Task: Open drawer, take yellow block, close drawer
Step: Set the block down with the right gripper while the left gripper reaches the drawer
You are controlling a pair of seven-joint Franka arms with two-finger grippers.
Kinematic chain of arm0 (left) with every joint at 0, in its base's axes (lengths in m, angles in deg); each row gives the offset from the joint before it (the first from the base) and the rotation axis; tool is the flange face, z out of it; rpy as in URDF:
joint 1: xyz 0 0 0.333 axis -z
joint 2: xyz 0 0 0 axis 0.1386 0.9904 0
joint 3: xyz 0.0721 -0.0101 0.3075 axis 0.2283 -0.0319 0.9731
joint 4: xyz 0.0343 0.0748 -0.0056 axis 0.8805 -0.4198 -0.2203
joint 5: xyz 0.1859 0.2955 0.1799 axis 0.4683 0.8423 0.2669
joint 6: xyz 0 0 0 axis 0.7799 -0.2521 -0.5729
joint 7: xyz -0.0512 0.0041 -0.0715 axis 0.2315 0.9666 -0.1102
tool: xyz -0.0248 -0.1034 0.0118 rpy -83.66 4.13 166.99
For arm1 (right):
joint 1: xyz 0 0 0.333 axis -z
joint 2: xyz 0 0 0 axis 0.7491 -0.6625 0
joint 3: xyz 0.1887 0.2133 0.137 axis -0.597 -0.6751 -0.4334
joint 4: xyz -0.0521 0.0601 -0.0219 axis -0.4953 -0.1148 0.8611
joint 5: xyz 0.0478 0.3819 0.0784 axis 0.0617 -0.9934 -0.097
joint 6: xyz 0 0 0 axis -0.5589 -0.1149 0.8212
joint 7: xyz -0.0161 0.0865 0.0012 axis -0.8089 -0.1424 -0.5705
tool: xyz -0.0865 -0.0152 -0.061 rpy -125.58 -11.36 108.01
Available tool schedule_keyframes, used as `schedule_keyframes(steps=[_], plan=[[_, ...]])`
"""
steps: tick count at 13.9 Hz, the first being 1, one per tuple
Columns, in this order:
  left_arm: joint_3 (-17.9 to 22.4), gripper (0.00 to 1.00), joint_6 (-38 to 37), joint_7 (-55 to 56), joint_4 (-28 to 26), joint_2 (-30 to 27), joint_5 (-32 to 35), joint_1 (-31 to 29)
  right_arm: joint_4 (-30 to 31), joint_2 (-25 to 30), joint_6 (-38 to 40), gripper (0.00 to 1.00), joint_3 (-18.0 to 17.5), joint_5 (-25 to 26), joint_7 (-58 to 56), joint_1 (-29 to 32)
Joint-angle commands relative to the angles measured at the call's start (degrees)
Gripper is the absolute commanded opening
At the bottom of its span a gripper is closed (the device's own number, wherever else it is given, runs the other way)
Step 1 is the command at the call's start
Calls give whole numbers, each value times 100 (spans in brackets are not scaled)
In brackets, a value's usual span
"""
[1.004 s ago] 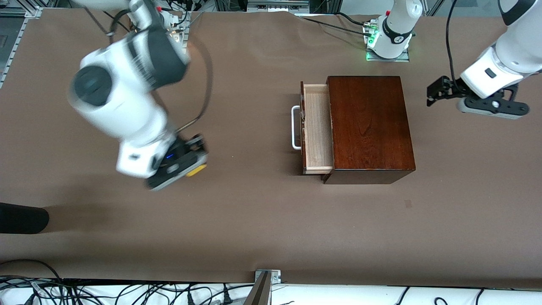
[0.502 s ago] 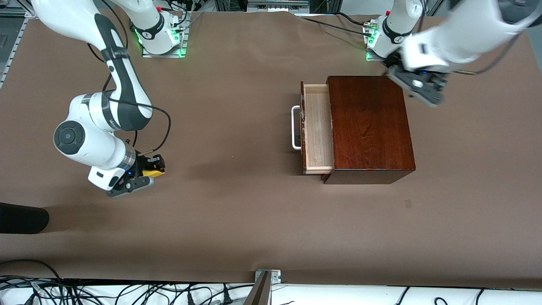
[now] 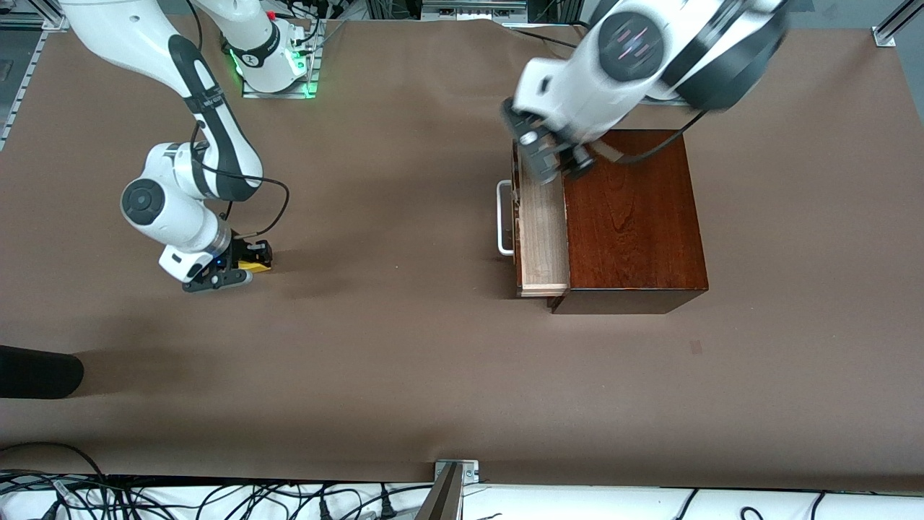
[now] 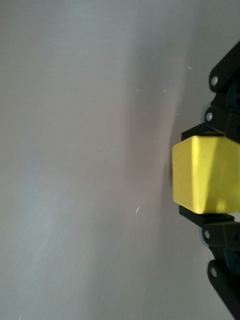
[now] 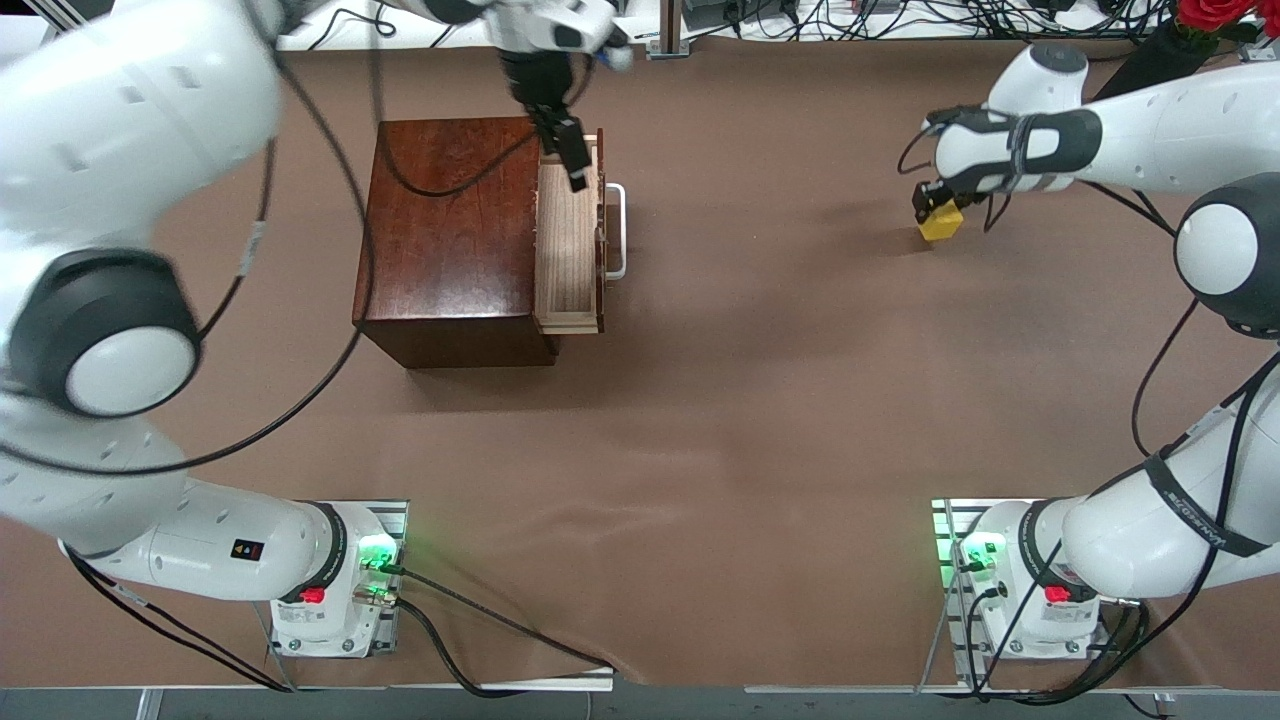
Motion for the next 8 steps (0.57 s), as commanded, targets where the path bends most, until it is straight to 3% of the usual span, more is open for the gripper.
schedule_keyframes(steps=[1, 4, 5, 6, 7, 8], plan=[[-30, 100, 624, -635, 500, 862, 676, 574, 354, 137, -223, 0, -33, -3, 586, 24], [-4, 100, 1802, -1451, 482, 1521, 1063, 839, 389, 58, -223, 0, -33, -2, 553, 33], [14, 100, 2032, -1820, 464, 1688, 1099, 830, 389, -3, -223, 23, -33, -2, 500, 59], [31, 100, 2174, -2102, 456, 1847, 1108, 822, 372, -30, -223, 72, -33, -2, 421, 77], [31, 100, 2219, -2253, 447, 1970, 1169, 830, 346, -13, -223, 100, -24, -2, 316, 77], [31, 100, 2202, -2298, 394, 2023, 1326, 848, 328, 49, -223, 100, 2, -11, 254, 138]])
